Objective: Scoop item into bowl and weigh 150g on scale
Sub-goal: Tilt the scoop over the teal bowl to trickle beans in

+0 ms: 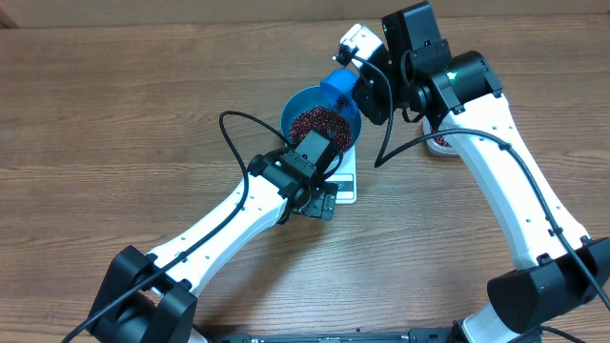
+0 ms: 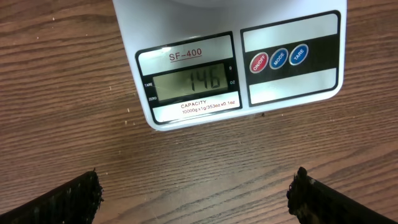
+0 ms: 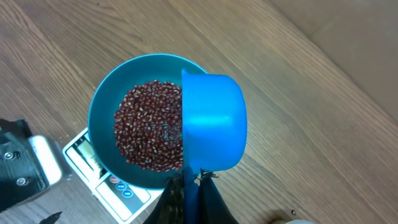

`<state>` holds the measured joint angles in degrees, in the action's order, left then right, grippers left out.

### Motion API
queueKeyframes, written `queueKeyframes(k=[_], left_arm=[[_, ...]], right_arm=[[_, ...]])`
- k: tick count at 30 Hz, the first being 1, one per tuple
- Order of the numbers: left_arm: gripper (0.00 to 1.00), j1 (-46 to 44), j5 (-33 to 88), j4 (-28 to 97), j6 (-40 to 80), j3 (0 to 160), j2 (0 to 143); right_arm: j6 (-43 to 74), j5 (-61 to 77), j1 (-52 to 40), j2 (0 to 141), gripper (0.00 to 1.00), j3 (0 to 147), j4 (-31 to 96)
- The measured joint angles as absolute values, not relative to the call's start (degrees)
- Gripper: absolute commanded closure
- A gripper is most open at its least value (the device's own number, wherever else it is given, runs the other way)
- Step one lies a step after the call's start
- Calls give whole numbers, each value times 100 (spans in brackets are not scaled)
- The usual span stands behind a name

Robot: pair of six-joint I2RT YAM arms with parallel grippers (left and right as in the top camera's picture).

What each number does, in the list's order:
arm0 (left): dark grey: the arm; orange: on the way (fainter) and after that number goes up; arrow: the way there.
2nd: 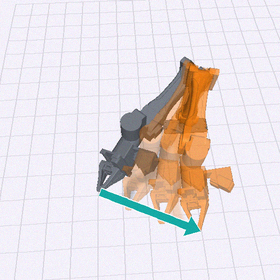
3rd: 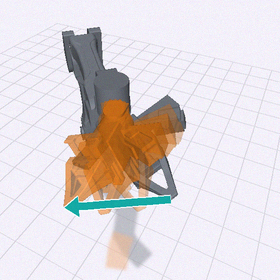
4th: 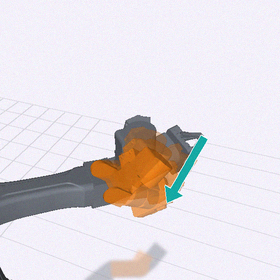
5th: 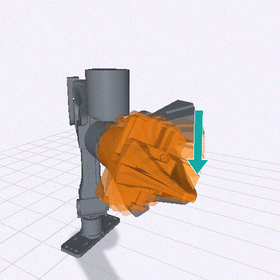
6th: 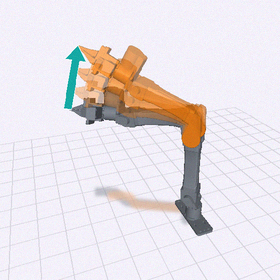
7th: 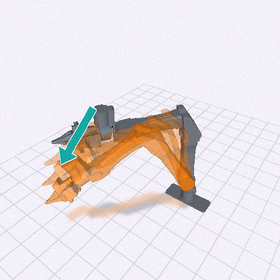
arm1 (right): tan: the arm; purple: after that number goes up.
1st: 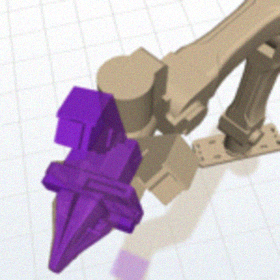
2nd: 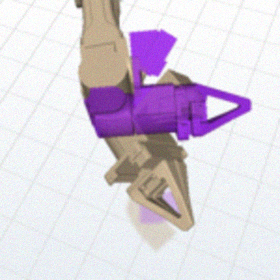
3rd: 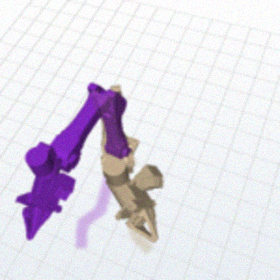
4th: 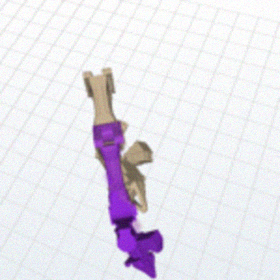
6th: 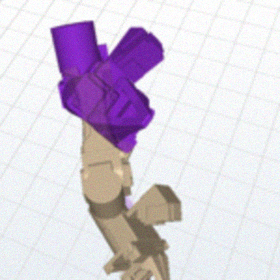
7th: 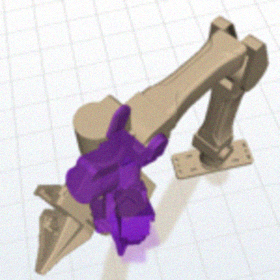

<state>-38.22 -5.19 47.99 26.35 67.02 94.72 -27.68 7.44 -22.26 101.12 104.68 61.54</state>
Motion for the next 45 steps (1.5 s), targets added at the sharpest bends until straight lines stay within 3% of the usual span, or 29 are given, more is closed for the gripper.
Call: queueKeyframes(k=[45], left_arm=[[0,-3822,-519,4799,2635,6702,9472]], right_arm=[[-2716,589,-2292,10112,96,10468,6147]])
